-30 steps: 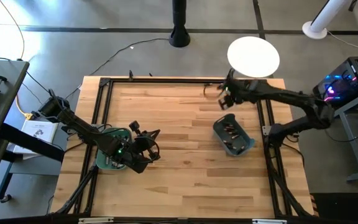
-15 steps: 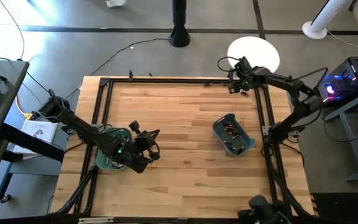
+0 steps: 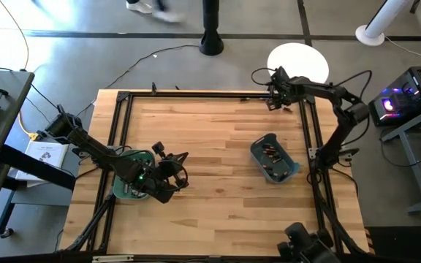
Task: Sort batteries
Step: Put the black battery into the blue bin
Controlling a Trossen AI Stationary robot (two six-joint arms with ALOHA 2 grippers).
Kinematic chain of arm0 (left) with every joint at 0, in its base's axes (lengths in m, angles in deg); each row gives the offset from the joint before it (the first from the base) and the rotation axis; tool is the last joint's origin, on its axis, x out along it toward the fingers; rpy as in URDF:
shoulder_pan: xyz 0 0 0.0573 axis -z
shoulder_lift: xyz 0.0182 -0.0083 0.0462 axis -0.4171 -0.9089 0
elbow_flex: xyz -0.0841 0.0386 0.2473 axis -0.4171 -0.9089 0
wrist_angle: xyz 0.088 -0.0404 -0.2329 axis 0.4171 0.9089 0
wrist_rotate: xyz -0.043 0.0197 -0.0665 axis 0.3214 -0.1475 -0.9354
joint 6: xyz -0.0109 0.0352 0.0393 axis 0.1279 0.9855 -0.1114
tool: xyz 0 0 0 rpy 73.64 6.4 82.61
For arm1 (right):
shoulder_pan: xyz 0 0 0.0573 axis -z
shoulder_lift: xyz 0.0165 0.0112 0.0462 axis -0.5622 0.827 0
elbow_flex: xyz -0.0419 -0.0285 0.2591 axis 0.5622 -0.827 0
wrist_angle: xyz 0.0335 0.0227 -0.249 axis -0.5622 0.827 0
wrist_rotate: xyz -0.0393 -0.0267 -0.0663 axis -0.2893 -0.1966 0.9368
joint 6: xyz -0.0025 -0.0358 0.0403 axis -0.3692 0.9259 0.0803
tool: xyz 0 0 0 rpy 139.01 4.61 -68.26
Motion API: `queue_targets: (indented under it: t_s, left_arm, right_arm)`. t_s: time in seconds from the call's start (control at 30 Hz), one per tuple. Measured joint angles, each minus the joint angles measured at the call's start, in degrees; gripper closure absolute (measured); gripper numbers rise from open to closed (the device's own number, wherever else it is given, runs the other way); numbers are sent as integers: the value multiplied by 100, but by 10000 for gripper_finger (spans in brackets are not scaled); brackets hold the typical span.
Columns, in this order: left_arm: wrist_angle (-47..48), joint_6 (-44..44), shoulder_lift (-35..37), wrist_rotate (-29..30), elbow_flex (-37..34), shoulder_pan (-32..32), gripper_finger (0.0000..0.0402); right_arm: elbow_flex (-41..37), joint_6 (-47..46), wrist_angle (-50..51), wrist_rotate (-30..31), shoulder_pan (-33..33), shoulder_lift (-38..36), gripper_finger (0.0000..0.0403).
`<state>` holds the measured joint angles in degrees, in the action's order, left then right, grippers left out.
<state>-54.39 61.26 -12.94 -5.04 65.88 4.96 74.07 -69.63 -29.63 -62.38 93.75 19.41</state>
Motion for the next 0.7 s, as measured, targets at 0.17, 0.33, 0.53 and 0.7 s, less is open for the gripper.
queue_targets:
  t_s: [0.17,0.33,0.53,0.7]
  left_arm:
    - [-2,2,0,0,0,0,399]
    - [-4,2,0,0,0,0,399]
    - [-4,11,0,2,0,0,399]
    - [-7,11,0,2,0,0,399]
  right_arm:
    - [155,415,249,212,11,475,194]
    - [228,746,298,252,63,781,194]
    - [224,1183,409,-249,244,763,194]
    - [364,1473,723,-451,351,773,195]
